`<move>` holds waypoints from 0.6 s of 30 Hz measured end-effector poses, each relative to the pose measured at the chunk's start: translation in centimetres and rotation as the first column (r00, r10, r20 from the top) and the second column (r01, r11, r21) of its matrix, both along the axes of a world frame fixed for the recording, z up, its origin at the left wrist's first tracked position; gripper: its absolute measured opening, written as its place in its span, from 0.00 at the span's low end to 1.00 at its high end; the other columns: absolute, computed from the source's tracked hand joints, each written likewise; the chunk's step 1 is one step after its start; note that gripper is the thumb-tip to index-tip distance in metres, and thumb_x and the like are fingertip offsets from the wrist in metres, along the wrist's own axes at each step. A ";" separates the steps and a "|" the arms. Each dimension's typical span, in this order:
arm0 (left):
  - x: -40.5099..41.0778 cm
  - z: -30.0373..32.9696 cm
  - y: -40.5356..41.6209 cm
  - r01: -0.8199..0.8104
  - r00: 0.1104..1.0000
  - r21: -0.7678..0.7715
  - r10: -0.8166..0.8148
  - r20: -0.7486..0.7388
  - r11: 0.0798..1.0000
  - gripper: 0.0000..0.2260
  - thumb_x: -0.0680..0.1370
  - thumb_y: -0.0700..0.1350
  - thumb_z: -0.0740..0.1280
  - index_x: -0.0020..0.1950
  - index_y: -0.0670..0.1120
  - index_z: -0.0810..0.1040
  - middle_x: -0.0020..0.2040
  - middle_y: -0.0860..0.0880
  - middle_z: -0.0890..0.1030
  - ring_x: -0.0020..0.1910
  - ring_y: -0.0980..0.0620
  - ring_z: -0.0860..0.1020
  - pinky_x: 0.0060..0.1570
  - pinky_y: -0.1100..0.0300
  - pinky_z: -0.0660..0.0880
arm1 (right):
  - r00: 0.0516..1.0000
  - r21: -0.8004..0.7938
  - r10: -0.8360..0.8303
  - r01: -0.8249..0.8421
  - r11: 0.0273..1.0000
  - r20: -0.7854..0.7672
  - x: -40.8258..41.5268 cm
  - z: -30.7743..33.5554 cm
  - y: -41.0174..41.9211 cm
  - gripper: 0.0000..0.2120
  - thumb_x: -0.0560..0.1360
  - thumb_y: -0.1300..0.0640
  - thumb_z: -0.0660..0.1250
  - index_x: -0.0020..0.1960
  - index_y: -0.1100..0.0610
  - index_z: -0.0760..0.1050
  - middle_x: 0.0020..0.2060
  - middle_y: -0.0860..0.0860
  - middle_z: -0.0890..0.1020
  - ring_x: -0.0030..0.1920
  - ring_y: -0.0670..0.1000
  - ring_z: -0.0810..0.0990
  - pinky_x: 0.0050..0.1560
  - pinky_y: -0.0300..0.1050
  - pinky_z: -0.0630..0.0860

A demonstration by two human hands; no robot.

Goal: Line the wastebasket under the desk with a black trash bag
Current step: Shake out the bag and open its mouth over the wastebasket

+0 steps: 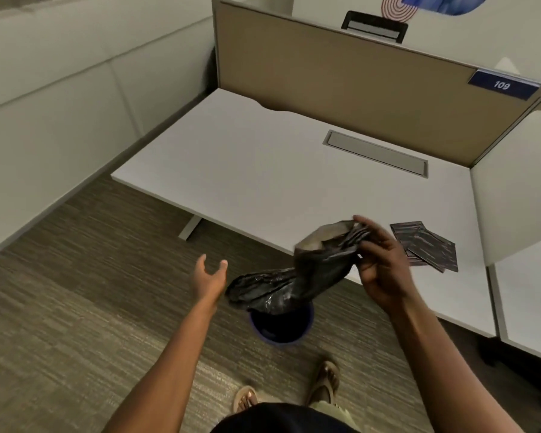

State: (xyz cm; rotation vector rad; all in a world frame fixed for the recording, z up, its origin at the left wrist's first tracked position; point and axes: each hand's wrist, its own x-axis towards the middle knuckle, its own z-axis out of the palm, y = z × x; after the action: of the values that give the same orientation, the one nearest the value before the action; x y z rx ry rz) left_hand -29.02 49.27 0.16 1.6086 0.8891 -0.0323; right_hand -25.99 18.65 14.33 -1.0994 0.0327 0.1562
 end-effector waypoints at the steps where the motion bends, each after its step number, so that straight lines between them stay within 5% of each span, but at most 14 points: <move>1: -0.1 2.2 -0.5 0.015 0.996 0.056 -0.020 0.089 0.998 0.25 0.79 0.53 0.70 0.75 0.50 0.71 0.72 0.43 0.75 0.70 0.42 0.74 0.66 0.46 0.75 | 1.000 -0.085 0.012 -0.014 0.996 -0.014 -0.2 -0.8 0.7 0.23 0.76 0.78 0.60 0.56 0.57 0.85 0.49 0.54 0.87 0.48 0.51 0.86 0.47 0.42 0.83; 5: -2.2 10.5 -3.0 0.366 0.911 -0.156 -0.318 0.262 0.918 0.21 0.79 0.64 0.62 0.60 0.52 0.83 0.50 0.50 0.87 0.54 0.50 0.84 0.55 0.50 0.80 | 0.997 -0.361 0.076 -0.073 0.930 -0.006 -1.7 -3.2 3.7 0.20 0.75 0.77 0.67 0.54 0.56 0.86 0.50 0.54 0.89 0.52 0.54 0.87 0.49 0.43 0.82; 8: -3.3 10.8 -4.0 0.509 0.837 0.060 -0.510 0.198 0.859 0.26 0.70 0.72 0.67 0.59 0.57 0.84 0.51 0.55 0.86 0.54 0.56 0.83 0.55 0.52 0.81 | 0.984 -0.481 0.171 -0.128 0.867 0.046 -2.4 -4.1 5.1 0.16 0.74 0.75 0.69 0.57 0.60 0.84 0.52 0.54 0.88 0.56 0.54 0.87 0.55 0.47 0.83; 11: -3.2 9.0 -4.1 0.540 0.828 0.171 -0.556 0.068 0.824 0.19 0.71 0.60 0.75 0.61 0.57 0.84 0.54 0.57 0.85 0.55 0.59 0.81 0.60 0.52 0.81 | 0.963 -0.569 0.253 -0.158 0.807 0.091 -2.3 -4.5 5.3 0.15 0.76 0.71 0.70 0.58 0.58 0.83 0.53 0.53 0.88 0.57 0.53 0.87 0.60 0.53 0.83; 14: -3.1 7.9 -4.1 0.627 0.777 0.056 -0.629 0.024 0.777 0.09 0.74 0.53 0.74 0.53 0.57 0.86 0.50 0.52 0.87 0.54 0.53 0.84 0.61 0.47 0.80 | 0.946 -0.679 0.286 -0.112 0.725 0.150 -2.0 -4.7 5.1 0.13 0.77 0.68 0.71 0.57 0.54 0.85 0.53 0.50 0.88 0.57 0.50 0.87 0.61 0.56 0.82; 18: -3.6 7.6 -4.9 0.659 0.749 -0.148 -0.662 0.036 0.737 0.09 0.78 0.51 0.71 0.52 0.47 0.86 0.48 0.47 0.88 0.51 0.50 0.86 0.56 0.49 0.82 | 0.939 -0.767 0.262 0.001 0.642 0.220 -2.4 -5.0 4.6 0.15 0.75 0.67 0.73 0.55 0.50 0.87 0.58 0.45 0.87 0.61 0.43 0.84 0.63 0.54 0.82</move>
State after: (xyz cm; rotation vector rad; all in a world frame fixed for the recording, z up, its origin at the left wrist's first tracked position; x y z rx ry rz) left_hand -32.66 44.37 7.72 1.7061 0.2691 -0.6090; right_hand -28.34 23.29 9.32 -1.9809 -0.3034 0.0944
